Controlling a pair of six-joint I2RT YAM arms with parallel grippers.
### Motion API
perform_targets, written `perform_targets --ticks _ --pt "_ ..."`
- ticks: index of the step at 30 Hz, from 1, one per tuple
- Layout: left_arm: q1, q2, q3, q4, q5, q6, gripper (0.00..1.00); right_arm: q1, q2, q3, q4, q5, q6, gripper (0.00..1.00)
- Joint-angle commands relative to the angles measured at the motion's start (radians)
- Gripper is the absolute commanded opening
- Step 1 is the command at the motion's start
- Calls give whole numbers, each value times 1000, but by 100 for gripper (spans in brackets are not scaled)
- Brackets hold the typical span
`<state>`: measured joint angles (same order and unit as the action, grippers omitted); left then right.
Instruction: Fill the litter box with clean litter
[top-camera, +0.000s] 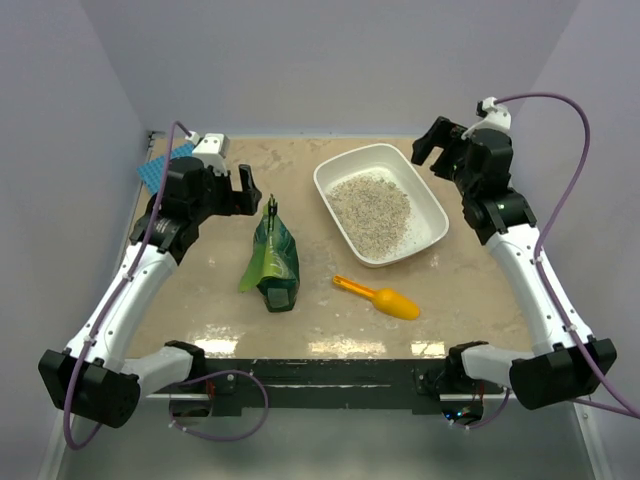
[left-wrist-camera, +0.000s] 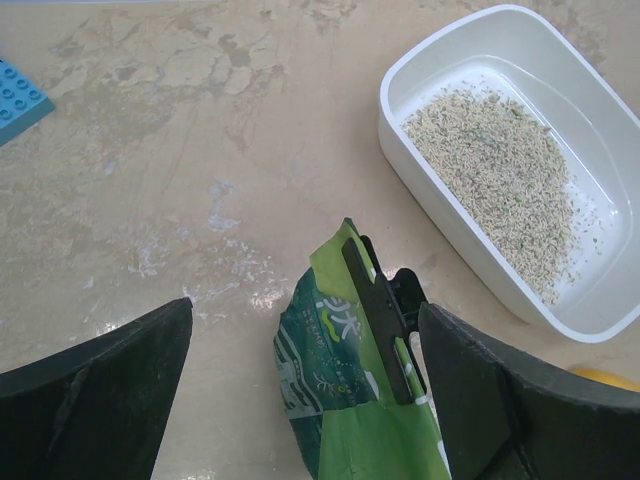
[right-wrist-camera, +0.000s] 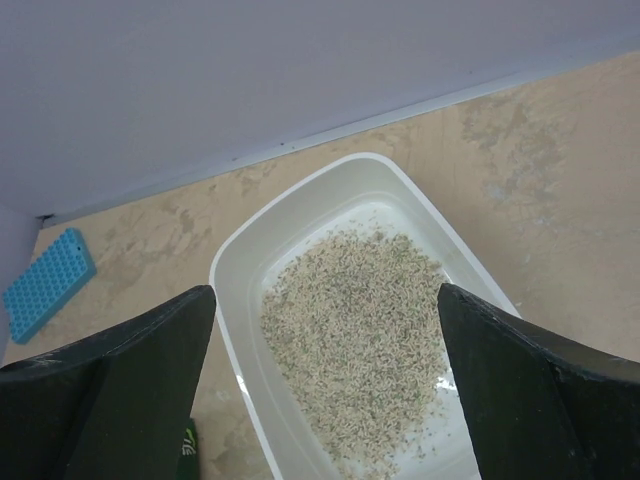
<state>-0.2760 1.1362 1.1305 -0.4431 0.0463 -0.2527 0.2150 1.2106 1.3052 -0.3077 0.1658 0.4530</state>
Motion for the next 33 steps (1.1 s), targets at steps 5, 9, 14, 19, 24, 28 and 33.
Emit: perform_targets --ticks 5,9,14,19,24,28,33 --pt "0 -38 25 -6 -5 -22 100 0 37 19 -7 -31 24 98" --pt "0 -38 26 -11 -6 -22 100 -2 43 -4 -2 -2 24 98" --pt "1 -33 34 -22 49 -11 100 -2 56 -11 -10 -11 3 98" --pt "-8 -30 84 -118 199 70 100 -2 67 2 -70 -31 -49 98" --pt "-9 -72 69 -140 234 55 100 -2 53 -24 -57 -97 -50 99" --pt "-9 -43 62 -212 221 38 100 -3 64 -29 -62 -106 -51 98" --pt "-31 -39 -9 -206 187 1 100 -2 93 -23 -87 -109 -50 98"
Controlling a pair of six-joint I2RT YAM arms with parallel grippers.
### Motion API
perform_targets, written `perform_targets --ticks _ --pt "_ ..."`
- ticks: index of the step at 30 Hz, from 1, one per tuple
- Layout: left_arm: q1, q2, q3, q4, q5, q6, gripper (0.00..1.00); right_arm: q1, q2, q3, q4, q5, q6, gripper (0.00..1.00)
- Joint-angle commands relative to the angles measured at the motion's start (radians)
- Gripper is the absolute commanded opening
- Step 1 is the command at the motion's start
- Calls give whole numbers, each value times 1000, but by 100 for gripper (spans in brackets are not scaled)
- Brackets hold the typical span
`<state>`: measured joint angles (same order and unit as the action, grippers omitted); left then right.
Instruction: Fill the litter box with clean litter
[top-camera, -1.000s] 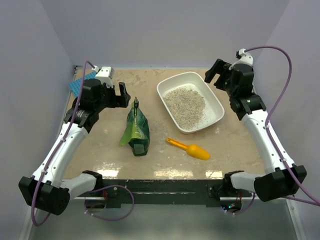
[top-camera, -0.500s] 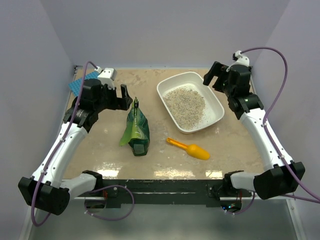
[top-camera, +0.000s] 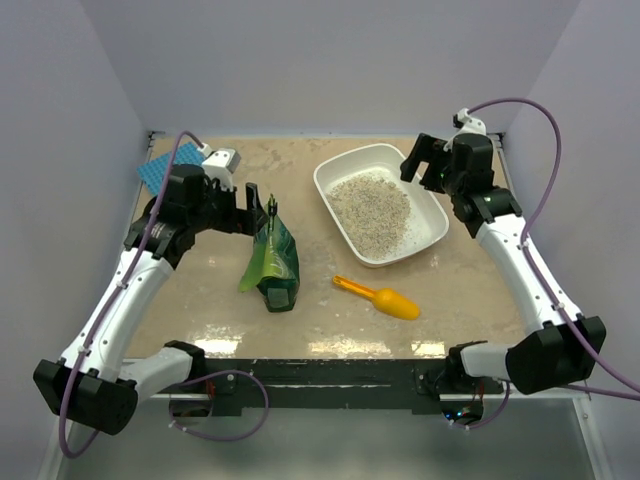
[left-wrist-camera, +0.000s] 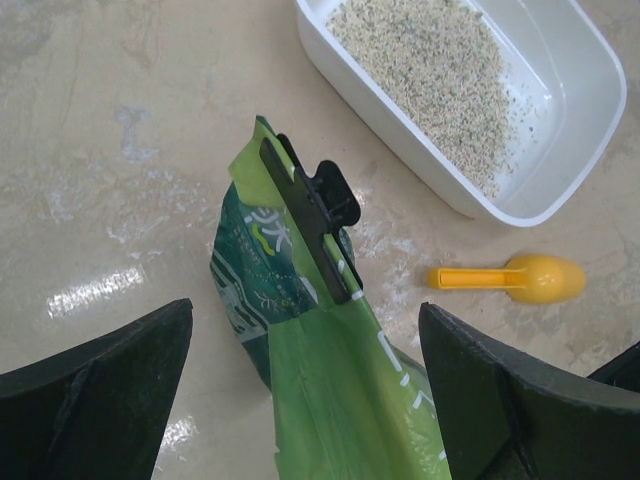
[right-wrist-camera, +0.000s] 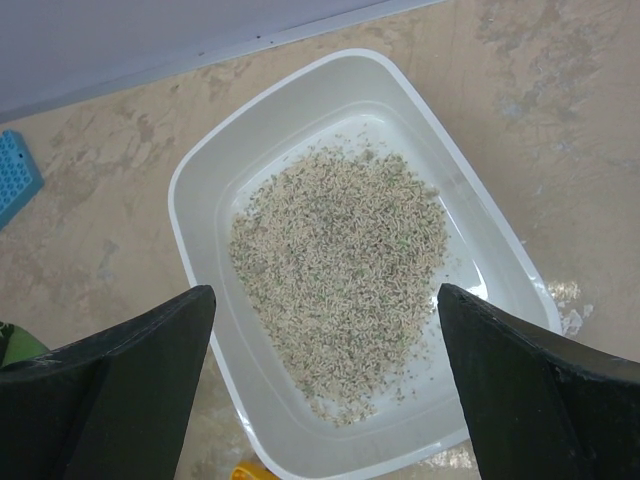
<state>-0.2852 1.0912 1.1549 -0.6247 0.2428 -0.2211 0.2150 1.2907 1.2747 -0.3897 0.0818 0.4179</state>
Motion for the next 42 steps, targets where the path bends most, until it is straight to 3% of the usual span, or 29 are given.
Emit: perform_targets --ticks 1,12,21,24,25,28,32,33,34,35,39,42 --pt "-28 6 -44 -24 -31 -35 100 -2 15 8 -5 -24 -14 98" --pt "-236 19 -80 -58 -240 -141 99 -2 21 -14 -14 -27 -18 98" --pt "-370 30 -124 -102 -483 -267 92 -2 30 -21 -15 -40 -4 98" --pt "-405 52 -104 -107 -517 -281 80 -2 29 -32 -14 -50 -2 98" --pt "-413 62 -95 -109 -523 -284 67 -2 29 -35 -15 -50 -1 98" --pt "-437 90 -64 -118 -548 -287 50 -2 24 -44 -15 -45 1 98" --pt "-471 130 -47 -113 -570 -285 42 -2 -1 -69 0 -36 9 98" --pt "-474 148 -50 -109 -571 -282 35 -2 -4 -71 0 -34 9 98" --pt "-477 159 -47 -109 -574 -276 12 -2 -4 -71 -3 -34 7 98" --pt "-488 167 -44 -119 -586 -274 0 0 -4 -71 -9 -33 9 98" --pt "-503 187 9 -129 -634 -213 0 -2 -8 -64 -24 -27 13 98" --pt "-505 203 90 -142 -642 -71 0 -2 -24 -61 -35 -24 32 97"
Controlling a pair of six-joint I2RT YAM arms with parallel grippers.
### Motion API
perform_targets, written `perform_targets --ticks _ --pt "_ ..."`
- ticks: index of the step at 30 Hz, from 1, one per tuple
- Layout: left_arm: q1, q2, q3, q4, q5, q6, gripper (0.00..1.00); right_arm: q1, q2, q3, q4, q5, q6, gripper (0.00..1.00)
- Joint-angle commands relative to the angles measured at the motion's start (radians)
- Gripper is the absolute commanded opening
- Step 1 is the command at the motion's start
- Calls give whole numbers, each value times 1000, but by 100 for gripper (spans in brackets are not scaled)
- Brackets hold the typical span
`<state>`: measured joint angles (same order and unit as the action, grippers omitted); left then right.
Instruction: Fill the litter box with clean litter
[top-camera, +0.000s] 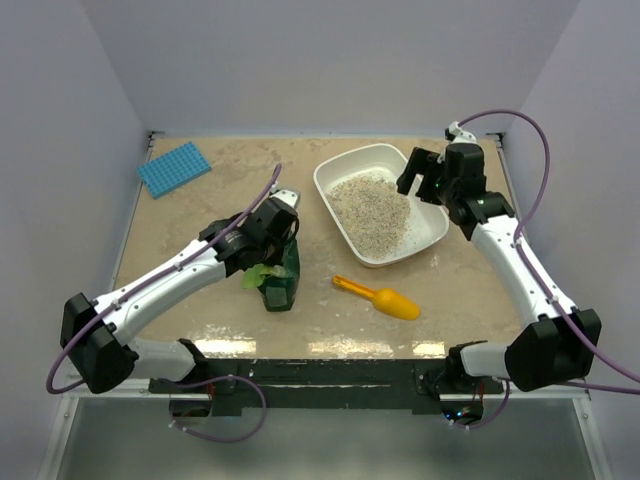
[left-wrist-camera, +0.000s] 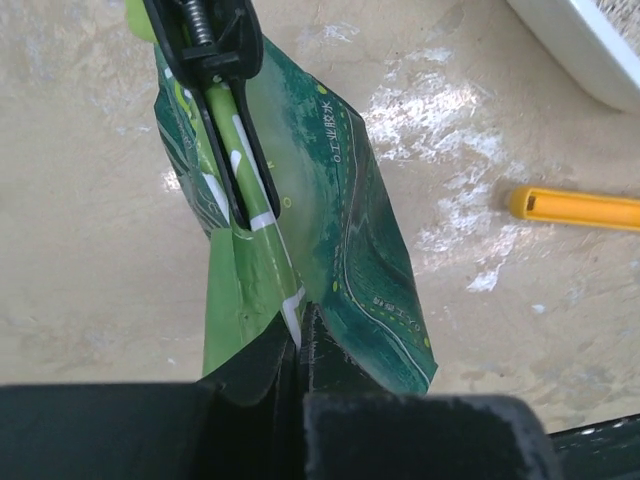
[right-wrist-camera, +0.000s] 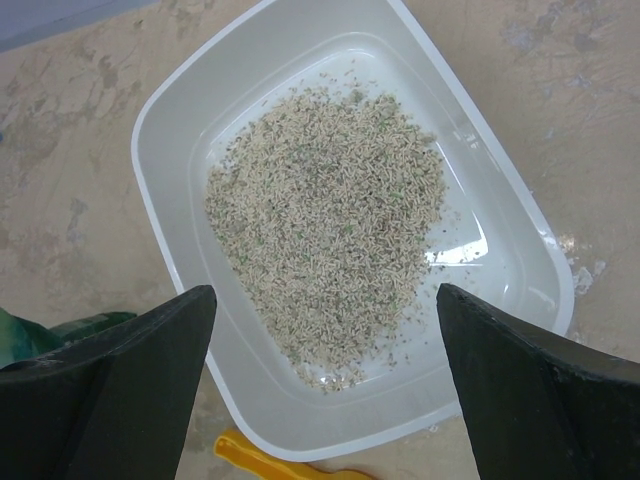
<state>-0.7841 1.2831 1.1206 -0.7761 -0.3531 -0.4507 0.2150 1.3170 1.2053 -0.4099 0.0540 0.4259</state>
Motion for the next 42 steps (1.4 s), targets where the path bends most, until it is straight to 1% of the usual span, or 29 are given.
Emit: perform_targets --ticks 1,2,3,5,6,8,9,11,12,14,15,16,17,18,19,20,21,22,23,25,26,27,28,31,32,33,34,39,42 --pt "-4 16 146 11 -46 199 0 -2 -64 7 -10 3 27 97" --pt "-6 22 184 14 -17 246 0 -2 -71 8 -10 3 27 97" --pt "-6 22 198 20 6 355 0 -2 -74 20 -16 1 22 97" --pt "-6 7 215 76 72 444 0 -2 -76 43 -44 -5 7 97" --pt "-6 1 219 93 89 530 0 -2 -75 74 -61 -5 4 97" --pt "-6 -1 226 123 135 596 0 -2 -68 106 -98 -23 -6 97" --pt "-6 1 226 130 156 669 0 -2 -65 135 -104 -37 -10 96" --pt "-6 -1 225 156 207 746 0 -2 -73 154 -113 -51 -22 96" --pt "-4 -2 225 164 224 829 0 -2 -79 164 -112 -52 -27 96" --pt "-4 -21 211 201 288 918 0 -2 -93 171 -113 -89 -35 96" --pt "-4 -30 206 208 317 1005 0 -2 -96 174 -118 -89 -41 96" --pt "14 -40 202 216 359 1055 0 0 -99 180 -134 -85 -48 96" --pt "29 -71 177 216 505 1116 0 0 -102 184 -144 -76 -49 96" --pt "49 -89 156 230 569 1220 0 0 -113 185 -148 -74 -49 96" --pt "106 -109 130 280 633 1266 0 0 -119 178 -148 -75 -49 95" --pt "140 -138 89 305 754 1305 0 -2 -125 162 -145 -82 -49 95" --pt "178 -145 75 328 810 1358 0 0 -139 152 -141 -97 -46 95" --pt "239 -145 68 348 851 1376 0 0 -144 143 -138 -105 -45 95" --pt "262 -122 79 336 905 1395 0 0 -147 129 -139 -109 -44 95" --pt "319 -76 111 244 942 1468 0 0 -157 117 -145 -123 -49 95" --pt "333 -23 140 213 971 1491 0 0 -163 103 -142 -129 -47 95" --pt "336 -8 134 212 964 1506 0 0 -168 93 -135 -140 -47 95" --pt "336 -1 118 253 962 1511 0 0 -180 85 -123 -158 -46 95" --pt "336 74 125 294 976 1460 13 0 -177 65 -118 -184 -47 95" --pt "336 85 133 296 990 1446 35 0 -174 63 -121 -190 -49 95" --pt "336 94 137 301 999 1445 62 0 -174 62 -122 -197 -49 96" --pt "335 105 143 304 1002 1443 99 1 -176 59 -119 -212 -50 96" --pt "309 75 160 351 988 1374 100 1 -183 37 -81 -273 -68 97" --pt "275 -17 119 450 906 1295 100 21 -183 37 -28 -370 -113 96"
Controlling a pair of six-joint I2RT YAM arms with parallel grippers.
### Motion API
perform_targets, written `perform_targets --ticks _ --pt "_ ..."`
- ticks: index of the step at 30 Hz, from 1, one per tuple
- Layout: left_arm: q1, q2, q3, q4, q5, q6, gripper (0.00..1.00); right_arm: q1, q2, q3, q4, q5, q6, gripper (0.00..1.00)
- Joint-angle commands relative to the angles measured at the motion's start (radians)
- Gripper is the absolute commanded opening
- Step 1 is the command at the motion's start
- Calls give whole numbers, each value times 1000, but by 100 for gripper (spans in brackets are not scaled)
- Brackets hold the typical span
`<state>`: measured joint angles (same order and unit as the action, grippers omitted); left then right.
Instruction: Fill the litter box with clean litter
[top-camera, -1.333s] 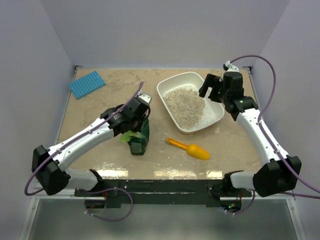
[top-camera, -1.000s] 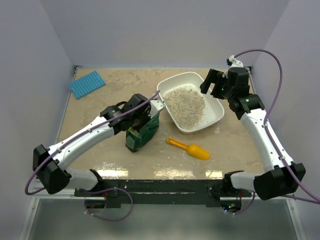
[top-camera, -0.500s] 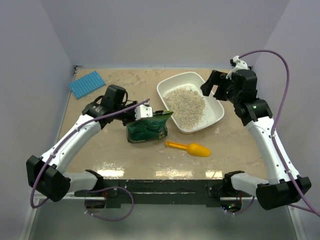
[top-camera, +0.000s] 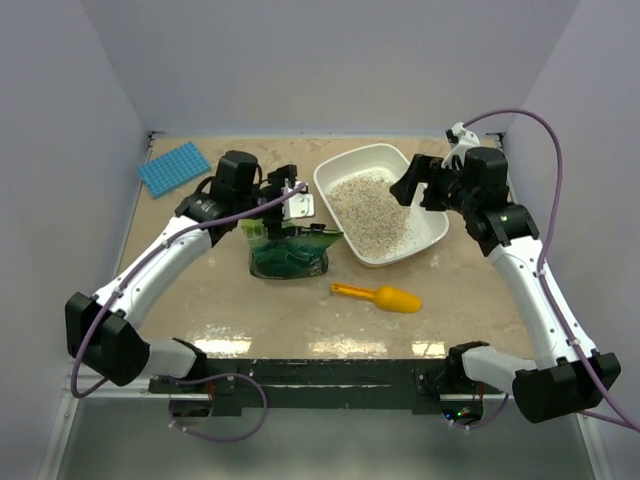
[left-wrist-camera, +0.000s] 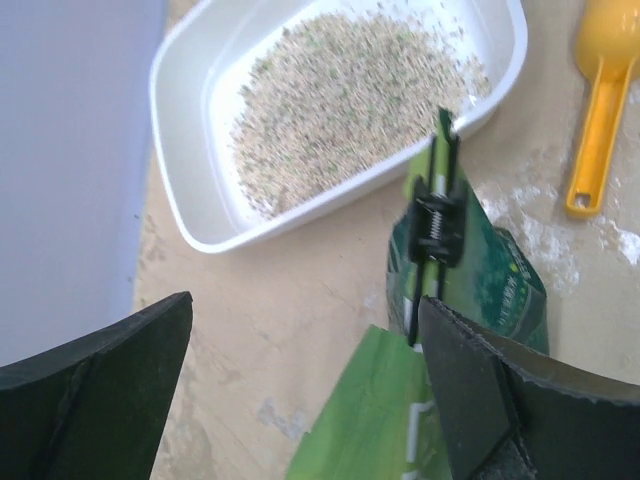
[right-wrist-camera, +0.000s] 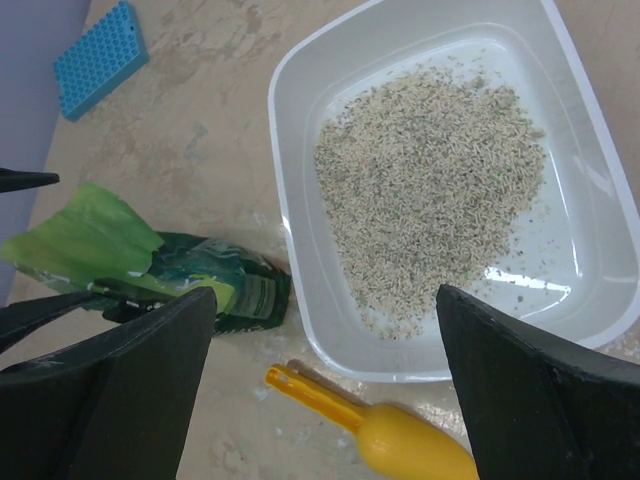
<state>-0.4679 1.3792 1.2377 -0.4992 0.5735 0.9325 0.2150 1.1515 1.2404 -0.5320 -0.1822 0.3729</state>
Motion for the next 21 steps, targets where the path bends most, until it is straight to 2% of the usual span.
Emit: perform_targets --ticks 1,4,6,7,9,10,11,12,14,16,18,21 --pt "-46 -167 -15 191 -35 -119 100 32 -16 5 104 -161 -96 96" --pt "-64 -285 -52 202 -43 -219 100 115 5 40 116 -212 -191 95" --pt "-96 -347 -81 253 -121 -354 100 194 54 97 77 -197 -274 95" --pt "-101 -394 -102 280 -220 -430 100 214 75 144 57 -189 -301 95" --pt "-101 -417 -106 309 -350 -729 100 285 134 181 29 -163 -366 93" --pt "-100 -405 -71 279 -494 -864 100 306 145 195 30 -148 -411 93" --pt "-98 -385 -31 140 -518 -1056 100 360 155 195 43 -132 -439 93" --pt "-98 -355 58 60 -505 -1093 100 386 163 194 61 -120 -510 93" --pt "-98 -263 107 -94 -460 -1182 100 440 192 208 66 -99 -581 95" --pt "-100 -278 27 -79 -469 -1256 100 449 232 241 58 -96 -660 96" --pt "-98 -374 -114 11 -533 -1317 100 458 263 275 31 -112 -728 96" --pt "-98 -457 -178 5 -570 -1353 100 471 315 342 -28 -161 -813 97"
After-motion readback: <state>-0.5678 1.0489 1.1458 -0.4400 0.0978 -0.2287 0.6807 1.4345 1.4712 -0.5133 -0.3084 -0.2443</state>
